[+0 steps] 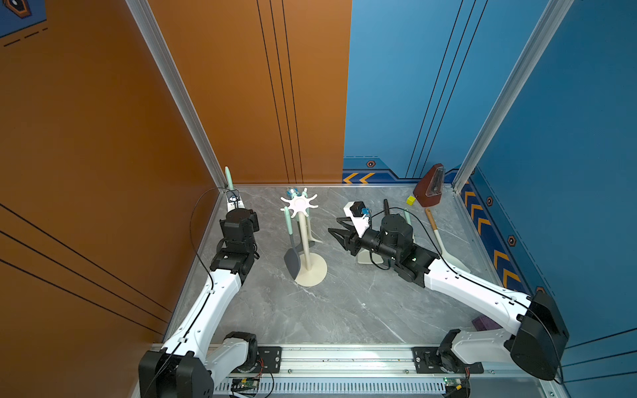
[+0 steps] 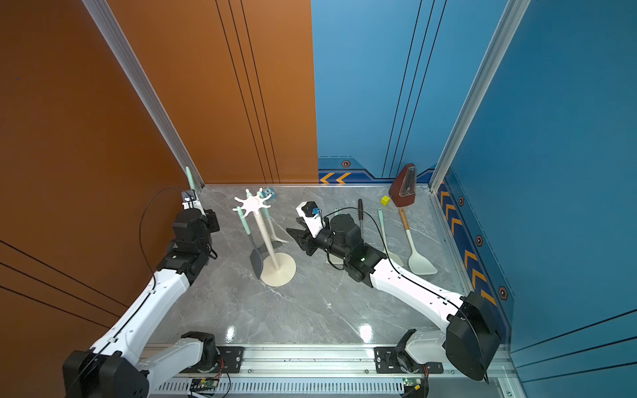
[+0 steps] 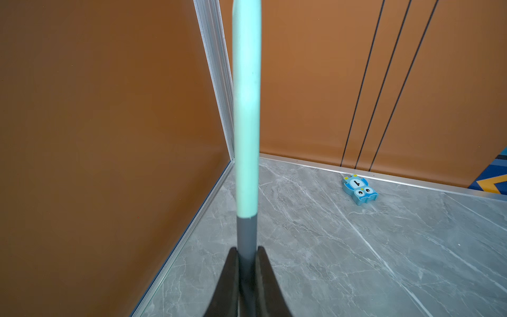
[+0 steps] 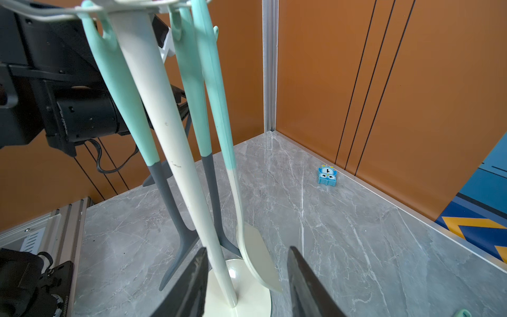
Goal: Take the spatula off the kitchen utensil rack
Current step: Place the spatula at the center of the board.
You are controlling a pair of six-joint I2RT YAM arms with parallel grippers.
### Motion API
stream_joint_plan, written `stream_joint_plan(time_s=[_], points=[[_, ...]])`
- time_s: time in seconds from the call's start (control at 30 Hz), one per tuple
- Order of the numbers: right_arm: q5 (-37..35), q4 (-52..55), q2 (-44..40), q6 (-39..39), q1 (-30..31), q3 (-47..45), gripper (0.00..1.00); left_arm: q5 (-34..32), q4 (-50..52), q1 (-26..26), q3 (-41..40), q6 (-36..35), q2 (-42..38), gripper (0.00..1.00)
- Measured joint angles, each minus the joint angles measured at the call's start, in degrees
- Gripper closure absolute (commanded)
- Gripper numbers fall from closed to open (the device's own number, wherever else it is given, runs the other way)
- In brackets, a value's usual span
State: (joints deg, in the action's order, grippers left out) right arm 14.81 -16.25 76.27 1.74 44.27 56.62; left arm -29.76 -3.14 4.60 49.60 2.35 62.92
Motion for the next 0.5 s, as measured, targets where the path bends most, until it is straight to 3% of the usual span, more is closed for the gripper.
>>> stream_joint_plan(time_s=[0.5], points=[[0.61,0.2,-1.36,0.63,-0.57,-0.92,0.53,5.88,13.73,-7.3,18.82,0.57,17.88,1.0]])
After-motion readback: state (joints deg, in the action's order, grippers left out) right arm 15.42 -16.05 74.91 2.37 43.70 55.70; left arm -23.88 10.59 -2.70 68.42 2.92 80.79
